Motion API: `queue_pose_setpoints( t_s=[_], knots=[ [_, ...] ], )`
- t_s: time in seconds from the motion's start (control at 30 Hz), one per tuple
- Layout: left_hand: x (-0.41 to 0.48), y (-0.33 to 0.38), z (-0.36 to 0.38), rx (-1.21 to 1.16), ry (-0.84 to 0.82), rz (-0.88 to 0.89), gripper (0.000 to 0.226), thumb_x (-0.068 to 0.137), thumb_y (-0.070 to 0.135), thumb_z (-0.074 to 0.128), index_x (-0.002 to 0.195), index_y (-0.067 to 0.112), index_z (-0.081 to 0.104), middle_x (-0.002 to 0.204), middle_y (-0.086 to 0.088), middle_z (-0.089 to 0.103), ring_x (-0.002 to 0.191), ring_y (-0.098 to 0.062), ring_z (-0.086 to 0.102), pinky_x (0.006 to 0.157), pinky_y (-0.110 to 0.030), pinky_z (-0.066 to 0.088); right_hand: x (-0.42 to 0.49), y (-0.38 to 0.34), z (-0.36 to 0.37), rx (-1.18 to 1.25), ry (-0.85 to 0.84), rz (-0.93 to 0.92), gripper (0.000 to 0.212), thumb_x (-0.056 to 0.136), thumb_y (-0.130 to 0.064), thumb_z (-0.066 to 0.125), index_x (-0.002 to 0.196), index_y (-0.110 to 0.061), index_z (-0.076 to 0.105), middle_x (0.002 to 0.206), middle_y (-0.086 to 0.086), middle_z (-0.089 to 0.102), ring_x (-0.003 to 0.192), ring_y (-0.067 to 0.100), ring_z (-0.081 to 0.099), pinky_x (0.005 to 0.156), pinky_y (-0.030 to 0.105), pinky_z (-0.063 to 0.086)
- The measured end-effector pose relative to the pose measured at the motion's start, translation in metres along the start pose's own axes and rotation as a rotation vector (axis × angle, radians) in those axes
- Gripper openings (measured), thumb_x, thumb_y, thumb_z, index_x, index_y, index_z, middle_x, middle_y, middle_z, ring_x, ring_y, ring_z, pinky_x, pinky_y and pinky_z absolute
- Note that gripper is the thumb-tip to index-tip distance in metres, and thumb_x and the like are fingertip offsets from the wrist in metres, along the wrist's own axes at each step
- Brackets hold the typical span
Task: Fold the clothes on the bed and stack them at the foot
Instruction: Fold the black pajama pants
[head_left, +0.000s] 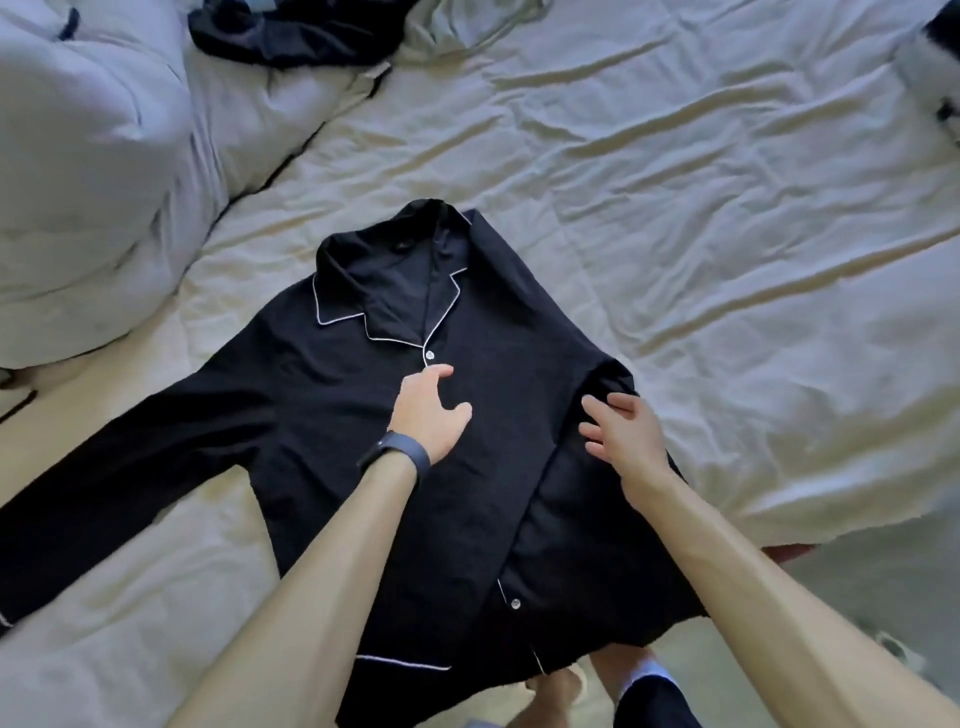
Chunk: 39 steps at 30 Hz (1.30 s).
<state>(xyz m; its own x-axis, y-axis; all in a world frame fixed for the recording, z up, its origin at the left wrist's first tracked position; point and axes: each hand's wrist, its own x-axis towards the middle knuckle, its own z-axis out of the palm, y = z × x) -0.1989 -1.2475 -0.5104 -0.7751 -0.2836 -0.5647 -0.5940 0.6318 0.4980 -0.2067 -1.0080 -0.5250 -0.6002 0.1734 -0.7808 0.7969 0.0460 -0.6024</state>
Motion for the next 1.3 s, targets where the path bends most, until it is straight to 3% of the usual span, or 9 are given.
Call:
queue_pose_setpoints(
  t_s=[0.13, 0.4, 0.5, 0.6, 0.73, 0.87, 1.0, 1.1, 1.3],
  knots=[
    [0.081, 0.063, -0.008, -0.014, 0.053, 0.031, 0.065, 0.087, 0.030, 0.071, 0.145, 0.022, 0.044, 0.144, -0.008, 0.045, 0.119, -0.021, 0.055, 0.091, -0.022, 0.034, 0.033, -0.027, 0.000, 0.247, -0.041, 0.164, 0.045, 0.092, -0.033, 0.074, 0.128, -0.012, 0.056, 0.114, 0.000, 0.066, 0.078, 0.012, 0.077, 0.057, 0.024, 0.057],
    [0.184, 0.111, -0.016, -0.072, 0.029, -0.079, 0.064, 0.086, 0.046, 0.073, 0.138, 0.016, 0.051, 0.129, 0.001, 0.061, 0.116, -0.019, 0.060, 0.103, -0.035, 0.046, 0.064, -0.038, 0.004, 0.489, -0.121, 0.422, 0.025, 0.089, -0.039, 0.078, 0.106, -0.022, 0.072, 0.104, 0.001, 0.077, 0.077, 0.016, 0.078, 0.054, 0.026, 0.056],
    [0.205, 0.114, -0.023, 0.076, -0.082, -0.120, 0.023, 0.086, 0.038, 0.075, 0.094, 0.018, 0.071, 0.095, 0.000, 0.073, 0.087, -0.016, 0.069, 0.084, -0.032, 0.056, 0.071, -0.040, 0.003, 0.550, -0.095, 0.473, 0.025, 0.090, -0.031, 0.079, 0.110, -0.018, 0.070, 0.115, 0.004, 0.069, 0.075, 0.014, 0.077, 0.052, 0.024, 0.054],
    [0.213, 0.121, -0.030, 0.009, -0.180, -0.130, 0.017, 0.085, 0.033, 0.079, 0.077, 0.022, 0.069, 0.062, 0.014, 0.068, 0.054, 0.000, 0.063, 0.051, -0.015, 0.048, 0.072, -0.040, -0.003, 0.632, -0.056, 0.487, 0.016, 0.090, -0.019, 0.079, 0.101, -0.017, 0.066, 0.112, 0.005, 0.068, 0.072, 0.013, 0.077, 0.051, 0.023, 0.055],
    [0.224, 0.137, -0.031, -0.293, -0.204, -0.099, 0.014, 0.089, 0.022, 0.077, 0.098, 0.016, 0.069, 0.097, -0.001, 0.073, 0.087, -0.016, 0.071, 0.075, -0.027, 0.058, 0.074, -0.046, -0.014, 0.816, -0.005, 0.519, 0.022, 0.088, -0.014, 0.080, 0.101, -0.018, 0.062, 0.106, 0.002, 0.070, 0.070, 0.011, 0.076, 0.050, 0.020, 0.054],
    [0.234, 0.153, -0.016, -0.370, -0.219, -0.101, 0.041, 0.092, 0.023, 0.074, 0.129, 0.013, 0.062, 0.125, -0.008, 0.069, 0.109, -0.025, 0.069, 0.088, -0.036, 0.059, 0.076, -0.055, -0.016, 0.859, 0.011, 0.548, 0.021, 0.088, -0.015, 0.080, 0.101, -0.017, 0.064, 0.102, 0.003, 0.072, 0.068, 0.011, 0.075, 0.047, 0.019, 0.052],
    [0.245, 0.153, 0.000, -0.329, -0.233, -0.144, 0.045, 0.089, 0.021, 0.076, 0.132, 0.022, 0.060, 0.120, -0.005, 0.070, 0.113, -0.027, 0.067, 0.098, -0.050, 0.054, 0.078, -0.057, -0.007, 0.723, -0.017, 0.546, 0.028, 0.084, -0.029, 0.084, 0.105, -0.015, 0.072, 0.100, 0.004, 0.076, 0.074, 0.018, 0.077, 0.050, 0.024, 0.055],
    [0.251, 0.147, 0.006, -0.291, -0.228, -0.154, 0.047, 0.088, 0.019, 0.078, 0.131, 0.024, 0.061, 0.114, -0.003, 0.072, 0.106, -0.023, 0.070, 0.087, -0.045, 0.060, 0.077, -0.056, 0.003, 0.596, -0.039, 0.520, 0.031, 0.084, -0.037, 0.084, 0.105, -0.020, 0.068, 0.110, -0.004, 0.064, 0.077, 0.019, 0.078, 0.053, 0.025, 0.055],
    [0.265, 0.147, 0.012, -0.347, -0.206, -0.122, 0.037, 0.090, 0.010, 0.073, 0.122, 0.024, 0.061, 0.115, -0.008, 0.070, 0.104, -0.027, 0.070, 0.092, -0.051, 0.058, 0.083, -0.054, 0.017, 0.590, 0.064, 0.447, 0.017, 0.097, -0.022, 0.071, 0.114, -0.021, 0.069, 0.110, -0.002, 0.073, 0.068, 0.013, 0.076, 0.048, 0.022, 0.053]
  ],
)
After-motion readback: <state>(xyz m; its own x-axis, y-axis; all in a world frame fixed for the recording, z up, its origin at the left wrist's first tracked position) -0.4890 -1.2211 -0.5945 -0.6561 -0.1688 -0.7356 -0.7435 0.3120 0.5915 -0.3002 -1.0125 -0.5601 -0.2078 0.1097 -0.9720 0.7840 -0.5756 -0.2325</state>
